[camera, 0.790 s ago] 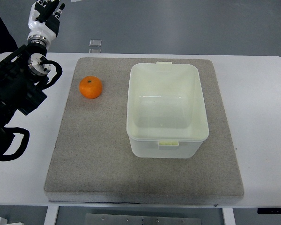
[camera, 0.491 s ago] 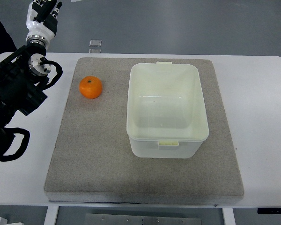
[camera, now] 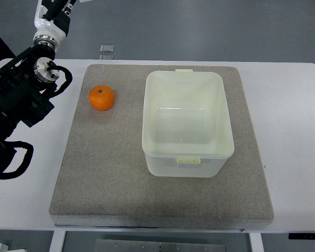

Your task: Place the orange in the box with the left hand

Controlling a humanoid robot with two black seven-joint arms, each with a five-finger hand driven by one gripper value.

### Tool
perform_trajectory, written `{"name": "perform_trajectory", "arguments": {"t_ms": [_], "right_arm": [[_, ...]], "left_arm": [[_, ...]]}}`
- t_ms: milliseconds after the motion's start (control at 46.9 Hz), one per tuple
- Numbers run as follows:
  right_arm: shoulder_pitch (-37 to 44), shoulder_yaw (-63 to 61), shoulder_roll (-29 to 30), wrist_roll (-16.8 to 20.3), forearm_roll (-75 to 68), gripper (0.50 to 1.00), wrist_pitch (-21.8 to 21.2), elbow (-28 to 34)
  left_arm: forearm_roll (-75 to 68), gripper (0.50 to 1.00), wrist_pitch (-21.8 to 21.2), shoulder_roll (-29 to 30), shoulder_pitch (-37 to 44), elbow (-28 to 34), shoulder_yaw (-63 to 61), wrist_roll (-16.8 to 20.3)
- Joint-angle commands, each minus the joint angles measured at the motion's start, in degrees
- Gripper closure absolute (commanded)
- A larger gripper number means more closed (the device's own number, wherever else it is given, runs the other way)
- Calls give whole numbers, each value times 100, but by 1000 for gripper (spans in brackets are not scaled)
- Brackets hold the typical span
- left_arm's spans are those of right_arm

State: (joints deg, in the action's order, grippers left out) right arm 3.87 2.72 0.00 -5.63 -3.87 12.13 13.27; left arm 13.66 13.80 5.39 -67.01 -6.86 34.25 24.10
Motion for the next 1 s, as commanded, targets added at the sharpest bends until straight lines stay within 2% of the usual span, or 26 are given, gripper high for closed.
{"name": "perform_trajectory", "arguments": {"t_ms": [0, 235, 683, 982], "right_arm": [[0, 0, 0, 0, 0, 556, 0, 0], [0, 0, 0, 0, 0, 556, 0, 0], [0, 0, 0, 0, 0, 556, 0, 0], [0, 0, 0, 0, 0, 556, 0, 0]], "left_arm": [[-12, 510, -9, 24, 4, 0, -6, -10], [-126, 510, -18, 94, -5, -184, -277, -37], [-223, 510, -159, 762, -154, -1037, -1394, -45], [-267, 510, -168, 1587, -382, -2082, -2360, -309]]}}
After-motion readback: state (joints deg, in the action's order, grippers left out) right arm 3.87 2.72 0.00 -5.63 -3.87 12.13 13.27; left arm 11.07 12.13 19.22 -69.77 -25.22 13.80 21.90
